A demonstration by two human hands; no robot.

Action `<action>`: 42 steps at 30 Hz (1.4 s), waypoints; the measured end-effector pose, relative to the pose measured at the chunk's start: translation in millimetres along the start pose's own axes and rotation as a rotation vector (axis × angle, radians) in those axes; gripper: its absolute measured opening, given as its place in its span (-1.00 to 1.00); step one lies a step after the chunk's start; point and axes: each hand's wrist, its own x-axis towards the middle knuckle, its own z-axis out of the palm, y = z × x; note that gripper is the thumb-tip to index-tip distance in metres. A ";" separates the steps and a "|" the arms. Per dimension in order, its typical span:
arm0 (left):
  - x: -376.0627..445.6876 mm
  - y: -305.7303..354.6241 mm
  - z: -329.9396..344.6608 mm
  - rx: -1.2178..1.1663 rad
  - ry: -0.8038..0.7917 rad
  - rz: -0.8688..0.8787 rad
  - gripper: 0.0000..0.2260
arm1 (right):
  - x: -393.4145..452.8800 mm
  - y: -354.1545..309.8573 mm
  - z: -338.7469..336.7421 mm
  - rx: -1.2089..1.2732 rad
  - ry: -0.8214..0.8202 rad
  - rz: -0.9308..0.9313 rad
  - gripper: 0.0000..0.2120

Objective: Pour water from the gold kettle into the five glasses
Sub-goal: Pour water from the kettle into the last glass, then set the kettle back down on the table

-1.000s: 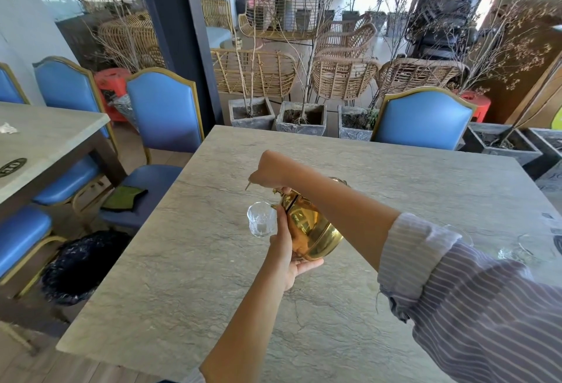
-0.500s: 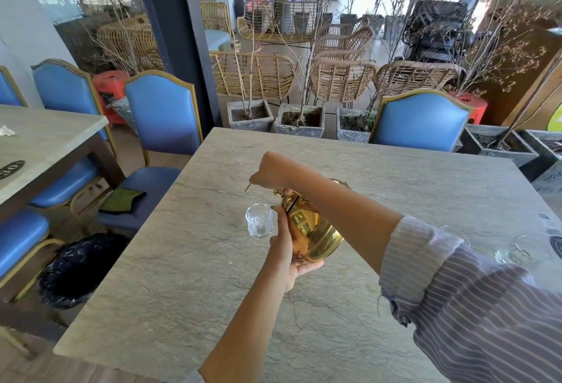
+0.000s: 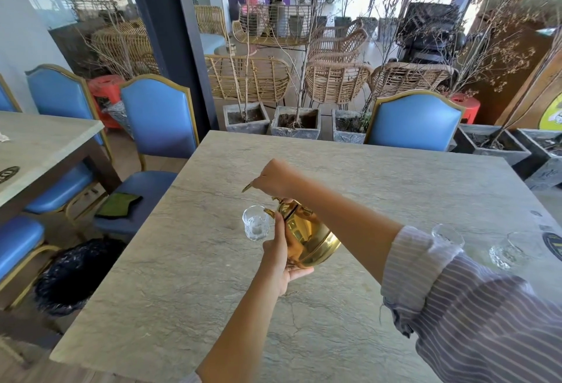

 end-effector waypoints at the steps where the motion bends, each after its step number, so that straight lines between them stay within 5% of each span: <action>1: 1.2 -0.7 -1.4 0.013 0.012 0.006 -0.09 | -0.7 3.5 1.7 0.025 0.008 -0.002 -0.63; 10: 15.5 -16.6 -19.4 0.136 0.075 0.105 -0.21 | -22.3 38.9 22.2 0.235 0.155 -0.006 -0.62; 16: 23.9 -34.6 -23.8 0.166 0.145 0.193 0.07 | -46.4 60.2 27.7 0.367 0.251 -0.039 -0.71; 21: 11.2 -49.6 -15.9 0.209 0.196 0.260 0.05 | -74.9 80.3 27.3 0.502 0.289 -0.052 -0.69; 25: -9.3 -63.5 -2.4 0.238 0.204 0.244 -0.18 | -106.4 98.0 20.1 0.596 0.331 -0.029 -0.68; 34: -16.0 -128.2 33.6 0.453 0.180 0.255 0.11 | -188.9 165.0 4.0 0.735 0.317 0.030 -0.61; 42: -36.6 -205.3 97.7 0.462 0.062 0.129 0.08 | -273.6 244.3 -19.6 0.775 0.290 0.099 -0.62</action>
